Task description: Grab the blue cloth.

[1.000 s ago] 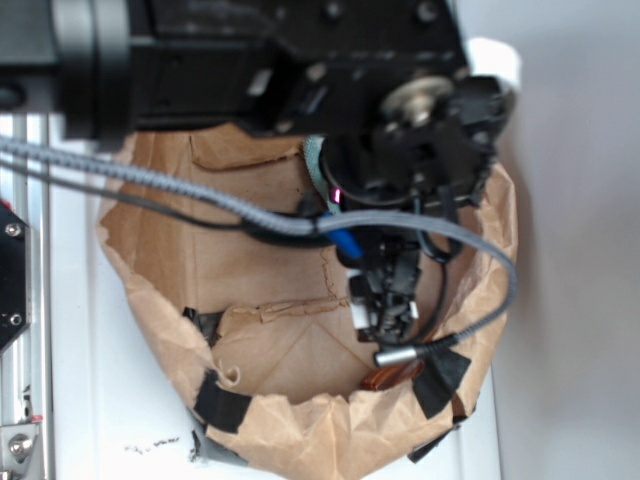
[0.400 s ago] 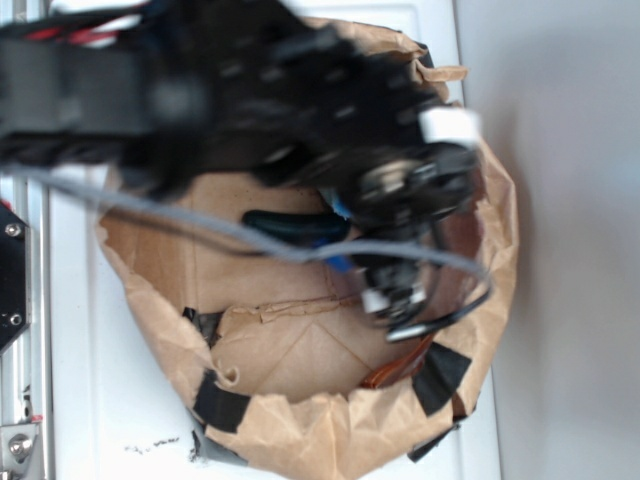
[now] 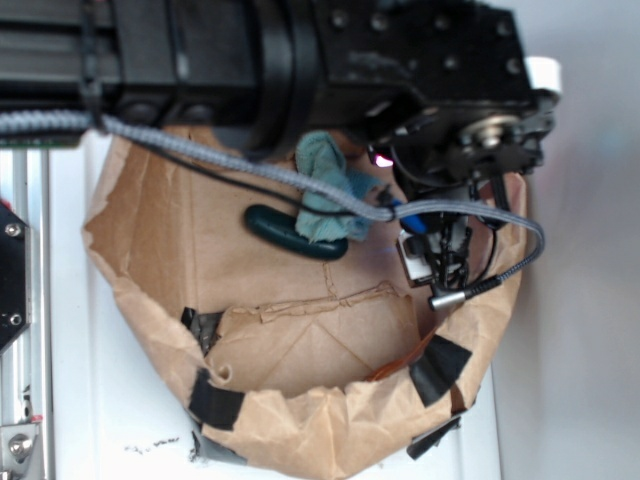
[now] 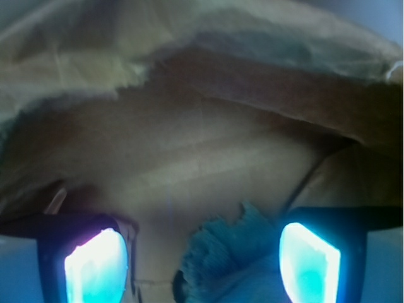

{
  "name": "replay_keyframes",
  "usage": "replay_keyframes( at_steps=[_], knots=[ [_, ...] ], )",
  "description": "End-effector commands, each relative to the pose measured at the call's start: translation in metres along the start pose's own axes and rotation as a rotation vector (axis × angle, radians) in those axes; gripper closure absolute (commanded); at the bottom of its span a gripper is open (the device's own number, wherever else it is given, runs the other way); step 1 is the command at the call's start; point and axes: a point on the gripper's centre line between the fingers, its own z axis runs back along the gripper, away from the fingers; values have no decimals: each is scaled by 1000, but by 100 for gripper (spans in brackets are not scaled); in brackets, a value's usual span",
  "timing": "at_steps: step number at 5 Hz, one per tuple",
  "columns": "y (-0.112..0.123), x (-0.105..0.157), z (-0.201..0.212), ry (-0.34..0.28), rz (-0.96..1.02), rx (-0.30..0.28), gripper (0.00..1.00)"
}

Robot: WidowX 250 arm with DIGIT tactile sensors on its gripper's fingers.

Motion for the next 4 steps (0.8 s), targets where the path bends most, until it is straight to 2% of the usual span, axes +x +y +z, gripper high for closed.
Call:
replay_keyframes(
  at_steps=[1, 2, 3, 4],
  knots=[
    [14, -6, 21, -124, -12, 179, 0],
    [12, -6, 11, -139, 9, 230, 0],
    [7, -12, -8, -107, 16, 238, 0],
    [0, -28, -26, -13, -98, 114, 0]
  ],
)
